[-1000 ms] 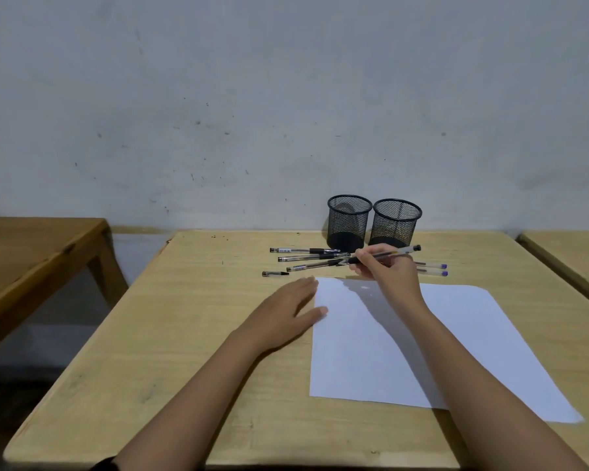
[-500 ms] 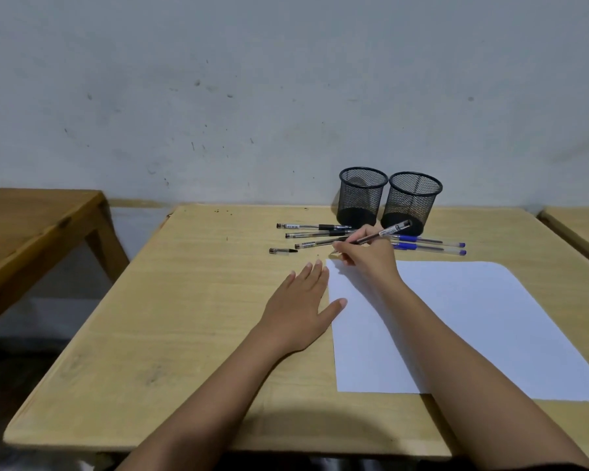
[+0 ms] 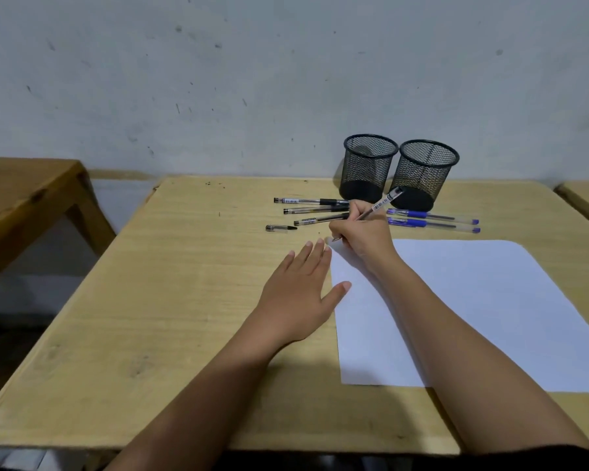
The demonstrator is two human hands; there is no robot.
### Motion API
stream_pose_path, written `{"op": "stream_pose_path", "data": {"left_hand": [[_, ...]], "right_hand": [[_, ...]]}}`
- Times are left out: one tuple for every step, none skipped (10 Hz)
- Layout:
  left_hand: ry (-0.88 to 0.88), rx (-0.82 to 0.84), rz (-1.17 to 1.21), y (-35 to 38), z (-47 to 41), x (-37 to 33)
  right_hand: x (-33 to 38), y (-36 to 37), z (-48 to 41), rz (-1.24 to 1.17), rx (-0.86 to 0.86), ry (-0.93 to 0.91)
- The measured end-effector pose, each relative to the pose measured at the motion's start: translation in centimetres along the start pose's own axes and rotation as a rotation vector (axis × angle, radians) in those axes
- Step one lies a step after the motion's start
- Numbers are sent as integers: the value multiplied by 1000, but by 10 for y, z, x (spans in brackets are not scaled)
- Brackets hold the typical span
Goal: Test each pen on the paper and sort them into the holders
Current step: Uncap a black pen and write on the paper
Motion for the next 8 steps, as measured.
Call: {"op": "stream_pose_path", "data": {"left_hand": [[-7,3,5,-1,1,0],[-9,1,4,-2,1,0],[-11,-4,-1,-1,0,0],[-14,-4,0,0,-1,1],[-20,-3,-3,0,-2,0],[-17,10,-4,-2,-1,-1],[-17,16,0,-2,-1,-2],[-19,28,-1,-1,-1,-2]], "right_hand": [[1,-1,-1,34,-3,-14],[0,-1,-2,22,5,-18],[-4,-4,-5,18,24,-23],[-8,-8,-8,53,21,-19],[-9,-9,-9,71,13,-16],[-8,-6,-10,50,22,-6],[-9,-5,-10,44,34,-5],[-12,-5,-13,101,39,-4]]}}
Point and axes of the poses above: each hand's wrist, its own z-axis away from the middle knuckle, its own y-axis out of the palm, x = y × z, the point moved 5 cm from there along -z, towards the middle knuckle, and after that the axes turned 1 degree about -y, right-handed, at the moved point
